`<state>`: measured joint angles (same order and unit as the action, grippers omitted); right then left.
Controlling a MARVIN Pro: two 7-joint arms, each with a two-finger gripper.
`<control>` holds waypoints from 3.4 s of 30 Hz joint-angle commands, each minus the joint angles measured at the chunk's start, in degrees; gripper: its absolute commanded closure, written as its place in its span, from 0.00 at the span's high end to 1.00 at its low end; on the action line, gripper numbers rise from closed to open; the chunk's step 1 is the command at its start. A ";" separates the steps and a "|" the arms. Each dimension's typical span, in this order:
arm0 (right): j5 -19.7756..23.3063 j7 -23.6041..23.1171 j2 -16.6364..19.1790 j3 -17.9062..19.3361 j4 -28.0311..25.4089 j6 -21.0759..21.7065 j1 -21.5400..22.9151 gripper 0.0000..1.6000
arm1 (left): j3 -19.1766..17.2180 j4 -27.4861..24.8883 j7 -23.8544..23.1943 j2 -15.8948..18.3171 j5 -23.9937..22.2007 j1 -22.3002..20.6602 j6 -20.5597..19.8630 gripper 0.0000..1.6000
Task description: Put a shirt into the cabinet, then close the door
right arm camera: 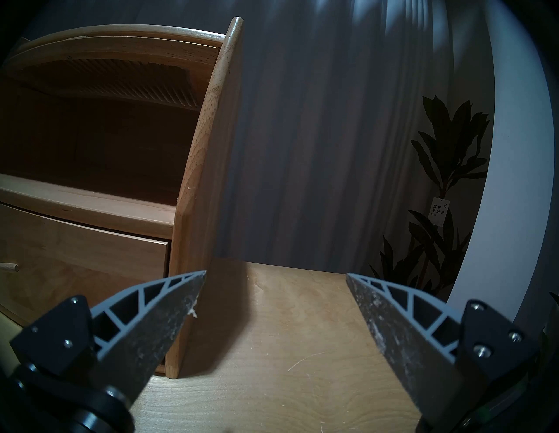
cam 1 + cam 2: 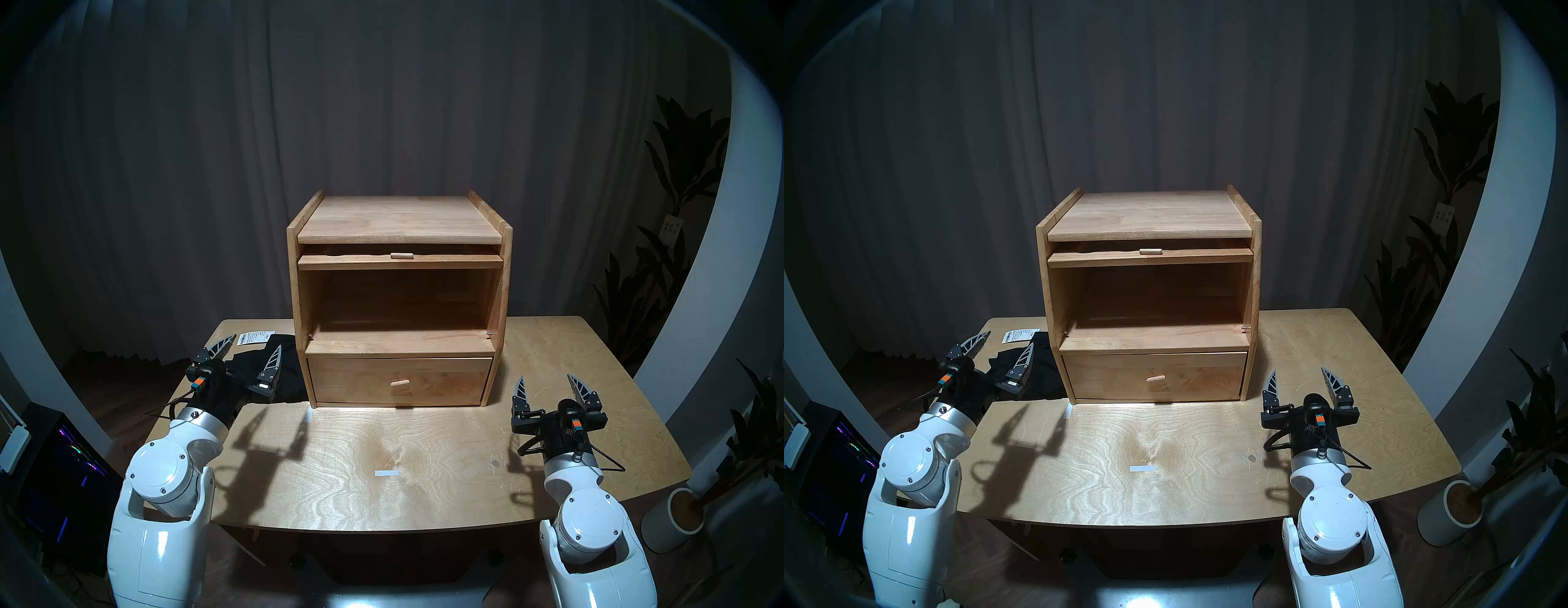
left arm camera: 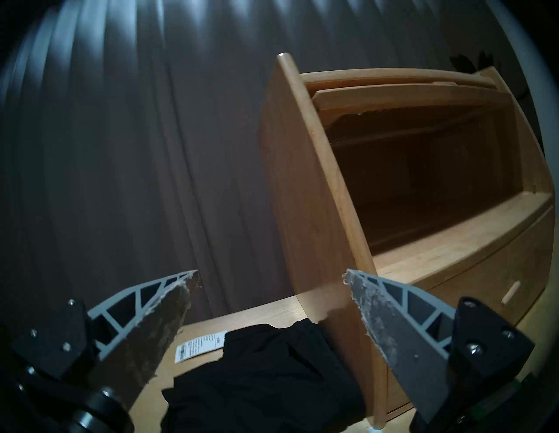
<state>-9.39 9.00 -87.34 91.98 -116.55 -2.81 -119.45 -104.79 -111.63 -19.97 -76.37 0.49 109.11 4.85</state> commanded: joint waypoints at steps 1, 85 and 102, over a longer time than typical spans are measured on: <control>0.03 -0.03 0.00 -0.14 -0.82 -0.27 0.39 1.00 | -1.06 1.53 -4.78 6.44 8.49 -0.53 6.71 1.00; 0.80 -0.66 0.20 -0.05 -1.48 -0.29 0.15 1.00 | 14.08 34.47 -42.55 27.50 29.38 -37.79 23.14 1.00; 0.73 -0.69 0.16 -0.03 -1.69 -0.21 0.00 1.00 | 16.22 34.63 -46.14 29.06 28.88 -37.78 23.77 1.00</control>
<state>-8.49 8.13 -87.19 91.85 -116.71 -2.81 -119.34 -87.32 -75.53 -64.06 -50.29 30.49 71.67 27.36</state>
